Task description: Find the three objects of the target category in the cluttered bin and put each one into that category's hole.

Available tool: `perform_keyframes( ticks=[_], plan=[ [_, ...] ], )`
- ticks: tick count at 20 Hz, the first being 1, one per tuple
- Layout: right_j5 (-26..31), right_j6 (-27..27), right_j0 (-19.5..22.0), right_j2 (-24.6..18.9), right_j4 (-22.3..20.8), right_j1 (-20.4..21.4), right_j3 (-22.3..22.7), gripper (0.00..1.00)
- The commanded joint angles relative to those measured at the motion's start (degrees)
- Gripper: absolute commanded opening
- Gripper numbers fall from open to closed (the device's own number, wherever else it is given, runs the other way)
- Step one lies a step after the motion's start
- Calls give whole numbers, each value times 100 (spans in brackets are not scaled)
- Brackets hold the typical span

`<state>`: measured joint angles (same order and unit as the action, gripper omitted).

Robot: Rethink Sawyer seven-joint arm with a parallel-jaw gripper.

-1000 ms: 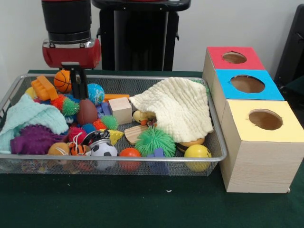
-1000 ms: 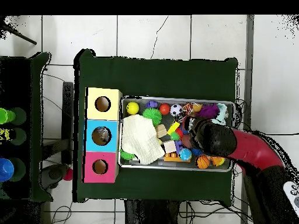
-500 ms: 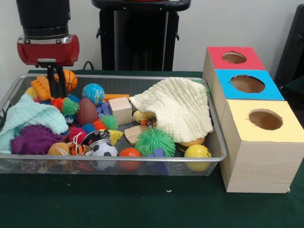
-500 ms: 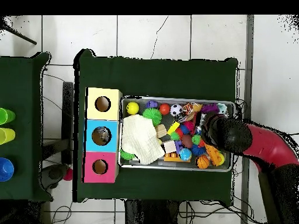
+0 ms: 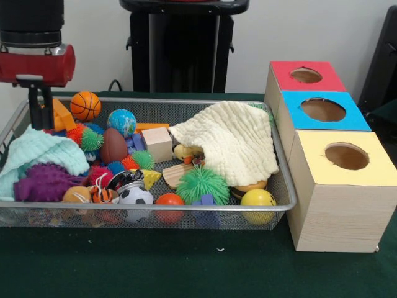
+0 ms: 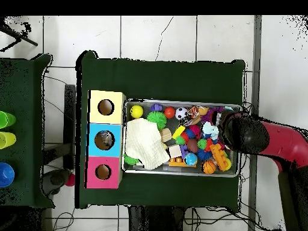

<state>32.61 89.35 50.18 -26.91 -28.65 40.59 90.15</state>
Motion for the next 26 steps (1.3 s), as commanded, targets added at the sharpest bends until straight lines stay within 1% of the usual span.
perform_keyframes(
  ticks=[1,6,9,15,18,21,24,26],
  plan=[
    [674,-1873,-84,-193,-933,-219,-379,0],
    [398,-1637,-169,-57,-1507,-457,-451,0],
    [294,-1309,-178,-10,-1644,-619,-451,0],
    [591,-922,-225,105,-1642,-736,-434,0],
    [761,-772,-230,172,-1521,-722,-361,0],
    [1048,-673,-264,258,-1350,-690,-308,0],
    [1551,-689,-348,356,-1192,-609,-286,0],
    [1776,-712,-361,367,-1103,-551,-257,0]
  ],
)
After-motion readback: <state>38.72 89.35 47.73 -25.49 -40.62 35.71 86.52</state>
